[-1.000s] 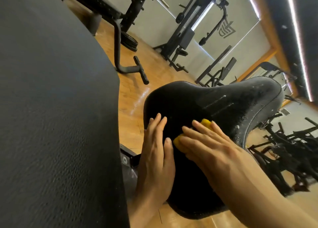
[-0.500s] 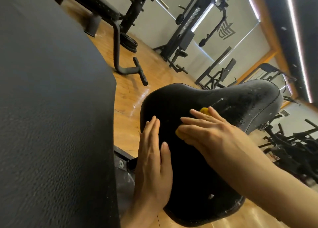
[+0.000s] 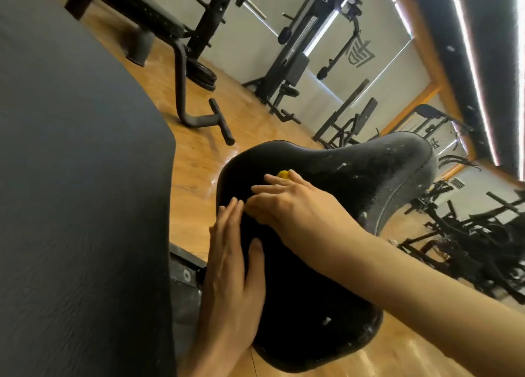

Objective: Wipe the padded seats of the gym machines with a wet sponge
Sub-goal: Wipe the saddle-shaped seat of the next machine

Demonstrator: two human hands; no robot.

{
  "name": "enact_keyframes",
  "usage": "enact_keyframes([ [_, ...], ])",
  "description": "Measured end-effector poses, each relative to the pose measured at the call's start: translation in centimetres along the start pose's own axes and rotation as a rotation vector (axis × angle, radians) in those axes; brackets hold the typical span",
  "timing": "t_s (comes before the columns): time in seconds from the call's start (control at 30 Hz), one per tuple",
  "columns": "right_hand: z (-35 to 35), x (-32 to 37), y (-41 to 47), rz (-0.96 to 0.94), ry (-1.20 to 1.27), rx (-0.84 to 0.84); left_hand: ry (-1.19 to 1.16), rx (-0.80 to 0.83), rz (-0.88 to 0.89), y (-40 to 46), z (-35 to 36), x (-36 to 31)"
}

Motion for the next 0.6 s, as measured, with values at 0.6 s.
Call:
enact_keyframes([
  [0.6,-1.6,-1.9,-0.3,0.306,-0.321,-0.117,0.084,0.016,0.130,-0.2,1.0,-0.9],
])
Point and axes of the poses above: each hand's wrist, its own y-axis towards the middle knuckle, its own z-axis out of the palm, x = y × z, the point moved 1 cm from there along y, towards the middle knuckle, and after that the axes turned 4 degrees about z, right-handed, at the moved point
